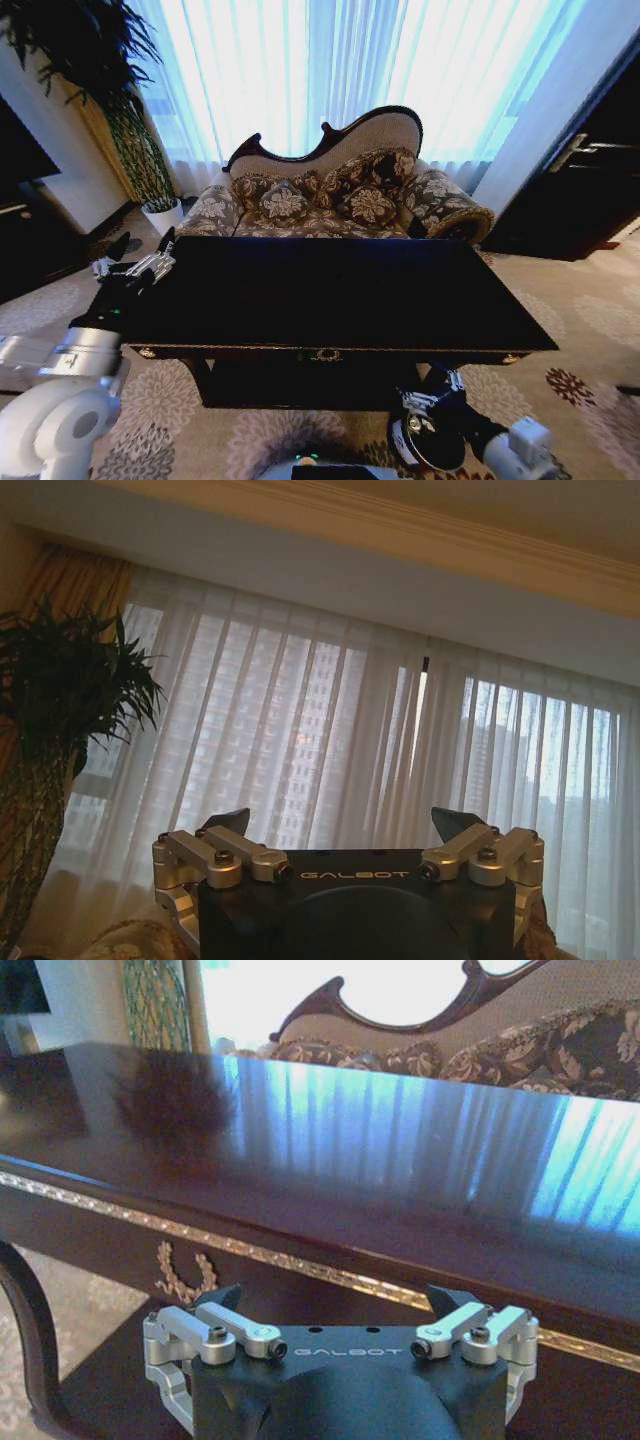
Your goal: Move to the front of the table and place the trash on the table into the trash bin.
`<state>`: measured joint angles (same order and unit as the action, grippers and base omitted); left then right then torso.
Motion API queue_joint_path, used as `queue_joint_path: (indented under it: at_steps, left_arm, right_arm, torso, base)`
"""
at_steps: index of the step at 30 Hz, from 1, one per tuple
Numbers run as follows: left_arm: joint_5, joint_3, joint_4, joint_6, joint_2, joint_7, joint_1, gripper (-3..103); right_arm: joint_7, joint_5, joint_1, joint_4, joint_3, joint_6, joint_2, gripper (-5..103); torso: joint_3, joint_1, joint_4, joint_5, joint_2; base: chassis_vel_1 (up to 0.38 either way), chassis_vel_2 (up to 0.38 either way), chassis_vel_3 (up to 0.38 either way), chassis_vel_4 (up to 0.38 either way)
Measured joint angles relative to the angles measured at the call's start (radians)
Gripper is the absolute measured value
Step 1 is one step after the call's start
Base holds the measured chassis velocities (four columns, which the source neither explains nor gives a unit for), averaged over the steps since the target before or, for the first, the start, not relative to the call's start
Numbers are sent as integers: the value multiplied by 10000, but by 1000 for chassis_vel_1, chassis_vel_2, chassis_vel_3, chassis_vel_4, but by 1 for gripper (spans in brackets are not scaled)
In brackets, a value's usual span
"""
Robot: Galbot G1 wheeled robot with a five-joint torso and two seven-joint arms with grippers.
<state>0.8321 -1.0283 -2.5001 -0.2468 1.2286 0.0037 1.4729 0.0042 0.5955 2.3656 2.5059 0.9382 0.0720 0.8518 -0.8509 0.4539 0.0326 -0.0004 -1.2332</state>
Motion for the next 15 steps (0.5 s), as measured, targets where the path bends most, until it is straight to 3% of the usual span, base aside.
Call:
queue_joint_path:
  at_steps: [4, 6, 7, 10, 15]
  left_arm:
    - [135, -150, 0, 0, 2, 1, 14, 100]
    - [335, -364, 0, -6, -36, -2, 57, 100]
    - [335, -364, 0, -6, -36, -2, 57, 100]
    - [555, -668, 0, -35, -146, -75, 120, 100]
    - [682, -773, 0, -171, -198, -292, 185, 100]
  right_arm:
    - [114, 1097, -706, 0, 171, 67, -9, 100]
    - [414, 2333, -1653, 0, 393, 298, 20, 100]
    - [414, 2333, -1653, 0, 393, 298, 20, 100]
    - [871, 3334, -3303, -12, 668, 453, 175, 100]
    - [1233, 3476, -4578, -26, 702, 209, 498, 100]
  torso:
    - [0, -1, 0, 2, 0]
    - [-1, 0, 0, 2, 0]
    - [-1, 0, 0, 2, 0]
    - [-1, 0, -3, 3, 0]
    - [-1, 0, -2, 1, 0]
  base:
    - [0, 0, 0, 0]
    - [0, 0, 0, 0]
    - [0, 0, 0, 0]
    - [0, 0, 0, 0]
    - [0, 0, 0, 0]
